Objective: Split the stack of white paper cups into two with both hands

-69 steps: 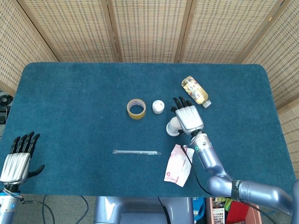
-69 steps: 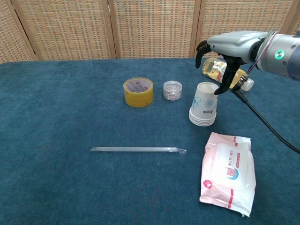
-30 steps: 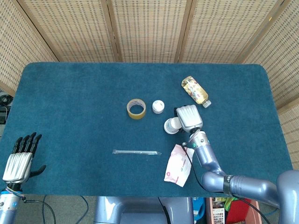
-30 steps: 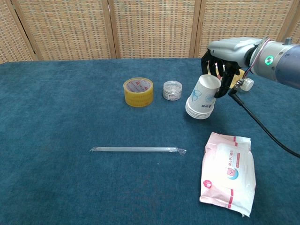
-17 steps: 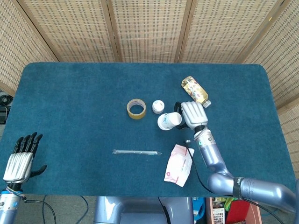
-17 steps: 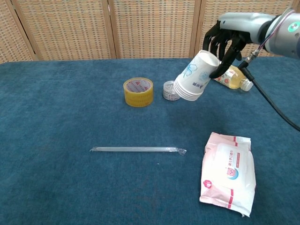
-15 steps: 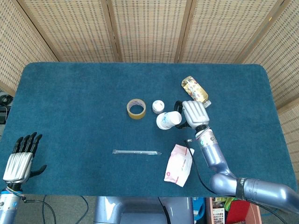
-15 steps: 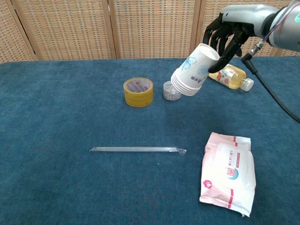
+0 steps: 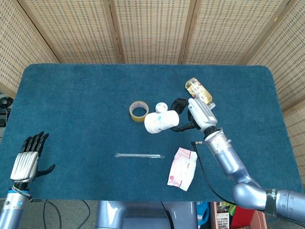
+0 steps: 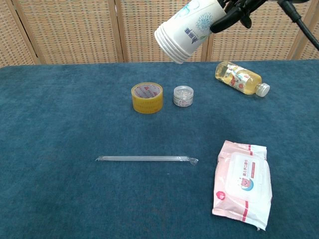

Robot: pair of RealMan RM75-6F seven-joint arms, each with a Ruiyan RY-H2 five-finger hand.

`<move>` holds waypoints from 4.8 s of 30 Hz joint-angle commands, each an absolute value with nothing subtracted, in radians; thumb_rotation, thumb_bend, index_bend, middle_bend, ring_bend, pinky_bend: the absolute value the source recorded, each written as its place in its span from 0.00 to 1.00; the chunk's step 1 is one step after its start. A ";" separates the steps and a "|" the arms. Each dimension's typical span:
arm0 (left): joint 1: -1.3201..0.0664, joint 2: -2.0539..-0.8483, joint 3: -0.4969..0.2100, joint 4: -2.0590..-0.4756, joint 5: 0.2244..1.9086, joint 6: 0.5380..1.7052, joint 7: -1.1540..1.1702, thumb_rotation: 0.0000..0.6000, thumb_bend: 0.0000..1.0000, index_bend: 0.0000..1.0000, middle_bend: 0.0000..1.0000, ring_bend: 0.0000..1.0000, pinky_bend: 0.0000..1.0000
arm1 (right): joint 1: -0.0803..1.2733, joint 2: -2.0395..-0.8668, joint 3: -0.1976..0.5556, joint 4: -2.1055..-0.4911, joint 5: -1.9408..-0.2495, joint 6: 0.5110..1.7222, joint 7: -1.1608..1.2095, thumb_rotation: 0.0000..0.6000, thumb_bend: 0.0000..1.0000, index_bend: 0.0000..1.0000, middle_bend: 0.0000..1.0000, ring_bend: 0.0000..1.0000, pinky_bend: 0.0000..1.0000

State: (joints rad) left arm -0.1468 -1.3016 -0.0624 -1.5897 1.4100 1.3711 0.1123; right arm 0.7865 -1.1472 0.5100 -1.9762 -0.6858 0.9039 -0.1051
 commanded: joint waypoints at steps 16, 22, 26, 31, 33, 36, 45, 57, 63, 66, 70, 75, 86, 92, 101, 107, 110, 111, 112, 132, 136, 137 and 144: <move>-0.354 -1.513 -0.213 -1.543 1.492 1.327 -0.386 1.00 0.23 0.13 0.00 0.00 0.00 | 0.833 -1.152 0.499 -1.990 -0.600 0.902 0.022 1.00 0.23 0.75 0.62 0.50 0.72; -0.432 -1.557 -0.246 -1.498 1.470 1.223 -0.776 1.00 0.23 0.21 0.02 0.00 0.00 | 0.851 -1.161 0.488 -1.980 -0.593 0.915 0.024 1.00 0.23 0.75 0.62 0.50 0.72; -0.471 -1.566 -0.247 -1.454 1.480 1.176 -0.895 1.00 0.23 0.23 0.02 0.00 0.00 | 0.863 -1.159 0.487 -1.977 -0.583 0.919 0.021 1.00 0.23 0.75 0.62 0.50 0.72; -0.513 -1.606 -0.251 -1.399 1.498 1.167 -1.018 1.00 0.23 0.30 0.05 0.00 0.00 | 0.882 -1.154 0.490 -1.970 -0.564 0.920 0.016 1.00 0.23 0.75 0.62 0.50 0.72; -0.527 -1.623 -0.253 -1.379 1.500 1.167 -1.057 1.00 0.24 0.33 0.06 0.00 0.00 | 0.887 -1.154 0.487 -1.967 -0.559 0.918 0.017 1.00 0.23 0.75 0.62 0.50 0.72; -0.554 -1.646 -0.247 -1.345 1.511 1.155 -1.097 1.00 0.25 0.36 0.09 0.00 0.00 | 0.892 -1.158 0.479 -1.961 -0.558 0.917 0.018 1.00 0.23 0.75 0.62 0.50 0.72; -0.617 -1.682 -0.238 -1.300 1.533 1.142 -1.147 1.00 0.26 0.38 0.10 0.00 0.00 | 0.909 -1.168 0.467 -1.961 -0.557 0.921 0.015 1.00 0.23 0.75 0.62 0.50 0.72; -0.667 -1.694 -0.221 -1.302 1.527 1.118 -1.150 1.00 0.30 0.41 0.10 0.00 0.00 | 0.935 -1.173 0.459 -1.970 -0.537 0.925 0.006 1.00 0.23 0.75 0.62 0.50 0.72; -0.690 -1.704 -0.217 -1.304 1.529 1.115 -1.155 1.00 0.30 0.42 0.10 0.00 0.00 | 0.939 -1.178 0.449 -1.960 -0.535 0.925 0.008 1.00 0.23 0.75 0.62 0.50 0.72; -0.702 -1.711 -0.217 -1.304 1.530 1.114 -1.148 1.00 0.30 0.42 0.10 0.00 0.00 | 0.940 -1.180 0.447 -1.956 -0.533 0.923 0.011 1.00 0.23 0.75 0.62 0.50 0.72; -0.717 -1.716 -0.222 -1.307 1.525 1.114 -1.146 1.00 0.30 0.43 0.10 0.00 0.00 | 0.942 -1.179 0.443 -1.954 -0.533 0.919 0.011 1.00 0.23 0.75 0.62 0.50 0.72; -0.724 -1.722 -0.221 -1.308 1.519 1.114 -1.140 1.00 0.32 0.43 0.10 0.00 0.00 | 0.943 -1.176 0.442 -1.956 -0.534 0.916 0.013 1.00 0.23 0.75 0.62 0.50 0.72; -0.738 -1.735 -0.218 -1.312 1.507 1.118 -1.138 1.00 0.42 0.48 0.10 0.00 0.00 | 0.946 -1.168 0.435 -1.959 -0.529 0.914 0.012 1.00 0.23 0.75 0.62 0.50 0.72; -0.739 -1.737 -0.210 -1.316 1.508 1.123 -1.135 1.00 0.42 0.49 0.10 0.00 0.00 | 0.947 -1.165 0.434 -1.962 -0.528 0.916 0.013 1.00 0.23 0.75 0.62 0.50 0.72; -0.737 -1.745 -0.207 -1.325 1.497 1.133 -1.119 1.00 0.42 0.55 0.10 0.00 0.00 | 0.946 -1.160 0.427 -1.966 -0.529 0.913 0.016 1.00 0.23 0.75 0.62 0.50 0.72; -0.734 -1.747 -0.210 -1.329 1.486 1.135 -1.108 1.00 0.42 0.62 0.11 0.00 0.00 | 0.947 -1.158 0.424 -1.971 -0.532 0.912 0.015 1.00 0.23 0.75 0.62 0.50 0.72; -0.732 -1.748 -0.214 -1.332 1.478 1.137 -1.102 1.00 0.42 0.64 0.11 0.00 0.00 | 0.948 -1.159 0.421 -1.971 -0.531 0.910 0.014 1.00 0.23 0.75 0.62 0.50 0.73; -0.731 -1.749 -0.215 -1.333 1.476 1.137 -1.099 1.00 0.42 0.65 0.11 0.00 0.00 | 0.948 -1.159 0.420 -1.971 -0.531 0.910 0.014 1.00 0.23 0.75 0.62 0.50 0.73; -0.731 -1.750 -0.216 -1.334 1.473 1.138 -1.096 1.00 0.42 0.66 0.12 0.00 0.00 | 0.947 -1.159 0.419 -1.971 -0.531 0.910 0.015 1.00 0.23 0.75 0.62 0.50 0.73; -0.680 -1.738 -0.212 -1.342 1.435 1.161 -1.059 1.00 0.42 0.72 0.15 0.00 0.01 | 0.918 -1.136 0.409 -1.966 -0.553 0.902 0.044 1.00 0.23 0.75 0.62 0.50 0.72; -0.663 -1.724 -0.207 -1.344 1.430 1.166 -1.055 1.00 0.42 0.73 0.16 0.00 0.01 | 0.910 -1.129 0.404 -1.968 -0.559 0.900 0.048 1.00 0.23 0.75 0.62 0.50 0.73; -0.661 -1.722 -0.206 -1.345 1.430 1.166 -1.054 1.00 0.42 0.73 0.16 0.00 0.01 | 0.909 -1.128 0.404 -1.968 -0.559 0.900 0.048 1.00 0.23 0.75 0.62 0.50 0.73; -0.628 -1.687 -0.194 -1.355 1.418 1.173 -1.029 1.00 0.42 0.73 0.16 0.00 0.02 | 0.891 -1.116 0.395 -1.969 -0.566 0.908 0.053 1.00 0.23 0.75 0.62 0.50 0.72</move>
State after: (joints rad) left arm -0.6304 -1.6899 -0.1956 -1.3537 1.4200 1.1728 -1.0316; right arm 0.8917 -1.1165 0.3952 -1.9687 -0.5653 0.9071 0.0532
